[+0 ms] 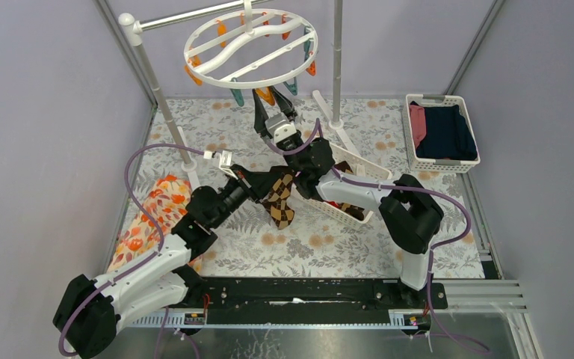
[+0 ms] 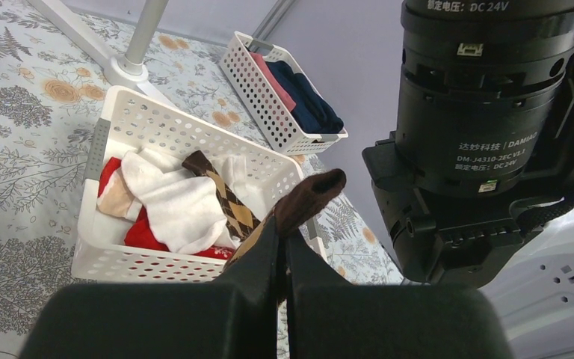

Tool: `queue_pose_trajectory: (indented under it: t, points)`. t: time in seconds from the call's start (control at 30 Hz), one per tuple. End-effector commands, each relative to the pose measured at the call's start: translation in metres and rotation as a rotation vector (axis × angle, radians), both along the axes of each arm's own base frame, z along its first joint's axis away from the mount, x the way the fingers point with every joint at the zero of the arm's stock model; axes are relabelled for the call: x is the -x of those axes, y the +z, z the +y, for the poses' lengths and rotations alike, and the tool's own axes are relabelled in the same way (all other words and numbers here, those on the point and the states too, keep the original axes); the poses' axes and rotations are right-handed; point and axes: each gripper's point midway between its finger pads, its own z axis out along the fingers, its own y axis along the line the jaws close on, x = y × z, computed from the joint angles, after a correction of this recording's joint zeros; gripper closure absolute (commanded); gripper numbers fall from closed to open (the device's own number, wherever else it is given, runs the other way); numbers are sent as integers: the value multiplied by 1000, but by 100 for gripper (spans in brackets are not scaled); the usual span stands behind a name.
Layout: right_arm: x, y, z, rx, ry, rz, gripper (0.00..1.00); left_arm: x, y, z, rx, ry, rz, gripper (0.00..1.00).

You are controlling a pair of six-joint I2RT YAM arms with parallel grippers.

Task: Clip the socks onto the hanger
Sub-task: Open the clamp at the hanger.

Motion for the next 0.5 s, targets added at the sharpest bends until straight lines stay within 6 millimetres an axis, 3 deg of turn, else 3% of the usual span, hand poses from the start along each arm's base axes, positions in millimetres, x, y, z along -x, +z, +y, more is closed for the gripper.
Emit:
queue_pose_trajectory:
  t: [0.0, 0.47]
  points:
    - [14, 36, -18, -108, -25, -76, 53, 1, 4, 3, 20, 3, -16, 100]
    - [24, 35, -28, -105, 14, -33, 66, -1, 6, 1, 27, -3, -19, 100]
